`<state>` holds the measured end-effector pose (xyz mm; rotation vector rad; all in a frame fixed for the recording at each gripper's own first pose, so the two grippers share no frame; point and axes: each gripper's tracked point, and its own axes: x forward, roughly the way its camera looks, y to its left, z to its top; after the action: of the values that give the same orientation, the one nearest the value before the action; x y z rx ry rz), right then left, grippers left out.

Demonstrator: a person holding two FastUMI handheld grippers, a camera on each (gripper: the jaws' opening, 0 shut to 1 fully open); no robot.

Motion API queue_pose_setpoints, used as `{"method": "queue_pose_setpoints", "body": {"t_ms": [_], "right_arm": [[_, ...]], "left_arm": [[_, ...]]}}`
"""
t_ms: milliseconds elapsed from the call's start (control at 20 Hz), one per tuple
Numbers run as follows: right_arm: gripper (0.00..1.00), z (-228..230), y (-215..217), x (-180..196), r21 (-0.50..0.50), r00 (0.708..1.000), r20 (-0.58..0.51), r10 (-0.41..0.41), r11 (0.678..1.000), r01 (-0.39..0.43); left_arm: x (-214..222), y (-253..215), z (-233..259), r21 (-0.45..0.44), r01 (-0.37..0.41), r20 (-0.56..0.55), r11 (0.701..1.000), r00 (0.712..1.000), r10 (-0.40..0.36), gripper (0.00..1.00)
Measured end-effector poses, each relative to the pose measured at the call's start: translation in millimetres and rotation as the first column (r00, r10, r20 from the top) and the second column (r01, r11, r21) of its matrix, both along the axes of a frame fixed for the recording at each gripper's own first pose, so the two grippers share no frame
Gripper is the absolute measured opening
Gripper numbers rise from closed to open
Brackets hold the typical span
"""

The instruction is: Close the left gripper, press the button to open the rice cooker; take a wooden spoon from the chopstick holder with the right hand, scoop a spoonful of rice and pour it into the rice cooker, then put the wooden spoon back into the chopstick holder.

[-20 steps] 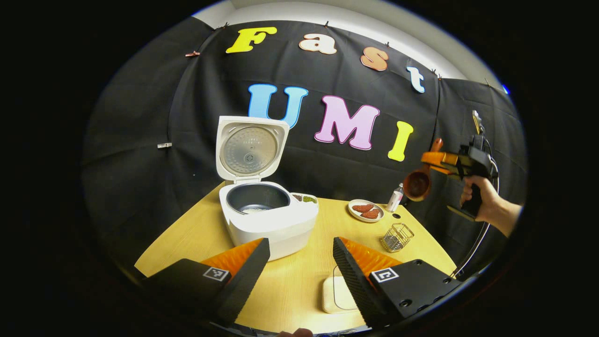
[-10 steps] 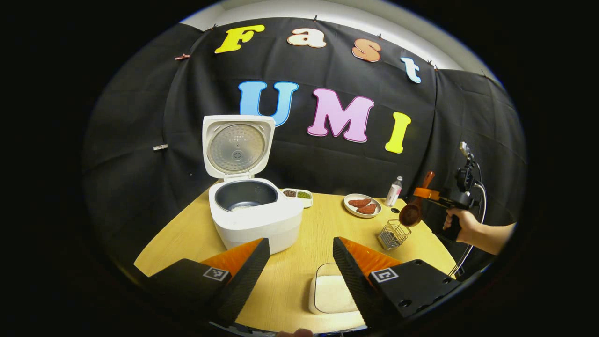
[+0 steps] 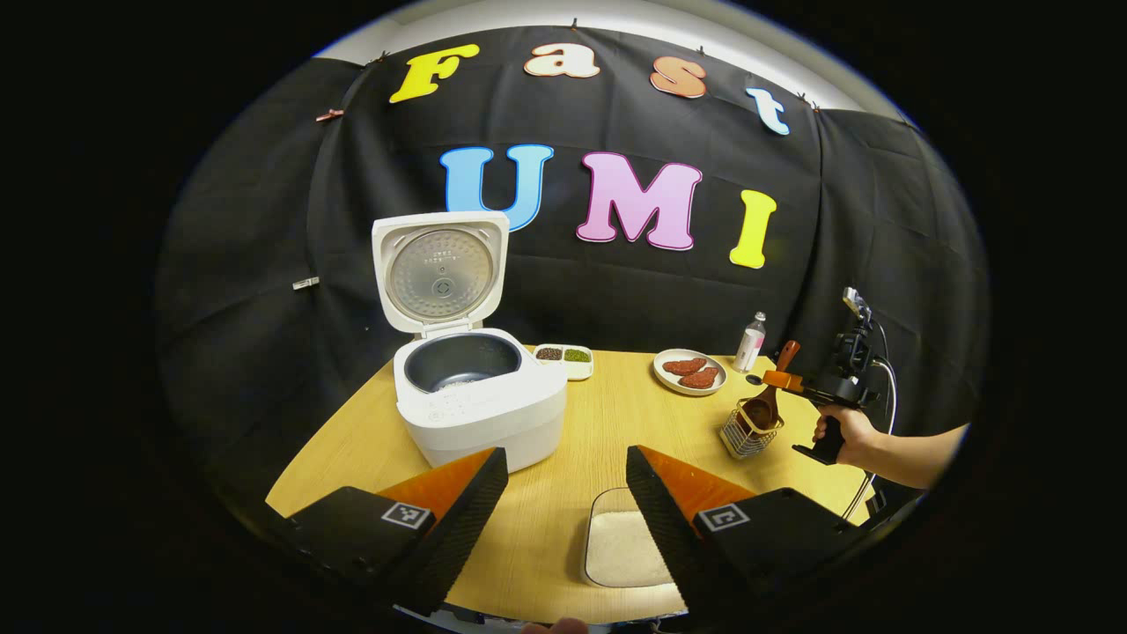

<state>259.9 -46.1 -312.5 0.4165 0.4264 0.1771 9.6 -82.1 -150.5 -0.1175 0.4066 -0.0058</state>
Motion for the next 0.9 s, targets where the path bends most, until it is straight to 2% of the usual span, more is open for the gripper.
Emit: {"method": "queue_pose_setpoints", "body": {"t_ms": [100,400,450,500,600,700,750,900], "right_arm": [[0.09,-10,1,-2,0.005,1.0,-0.018,0.005,1.0,-0.005],[0.21,-15,-4,-10,0.035,0.998,-0.06,0.025,0.999,-0.023],[0.3,-16,-6,-12,0.038,0.997,-0.073,0.021,0.999,-0.018],[0.35,-18,-8,-14,0.037,0.996,-0.088,0.014,0.999,-0.011],[0.61,-18,-13,-20,0.02,0.994,-0.108,0.001,1.0,0.001],[0.73,-19,-24,-23,-0.023,0.993,-0.116,-0.03,0.999,0.027],[0.9,-20,-30,-28,-0.048,0.991,-0.125,-0.048,0.998,0.042],[0.95,-18,-42,-50,-0.085,0.981,-0.171,-0.095,0.993,0.082]], "left_arm": [[1,-3,4,0.007,0.003,0.004,1.0,1.0,-0.003,0.94],[-1,-4,6,-0.033,-0.007,0.003,0.999,1.0,0.007,0.94],[-1,-3,9,-0.031,-0.007,0.008,1.0,1.0,0.008,0.94],[-1,-3,11,-0.028,-0.005,0.015,1.0,1.0,0.005,0.94],[-3,1,16,-0.022,-0.002,0.027,1.0,1.0,0.003,0.94],[-4,4,20,-0.025,-0.003,0.036,1.0,0.999,0.004,0.94],[-5,5,24,-0.028,-0.002,0.042,1.0,0.999,0.003,0.94],[-8,10,36,-0.017,0.004,0.067,1.0,0.998,-0.003,0.94]]}}
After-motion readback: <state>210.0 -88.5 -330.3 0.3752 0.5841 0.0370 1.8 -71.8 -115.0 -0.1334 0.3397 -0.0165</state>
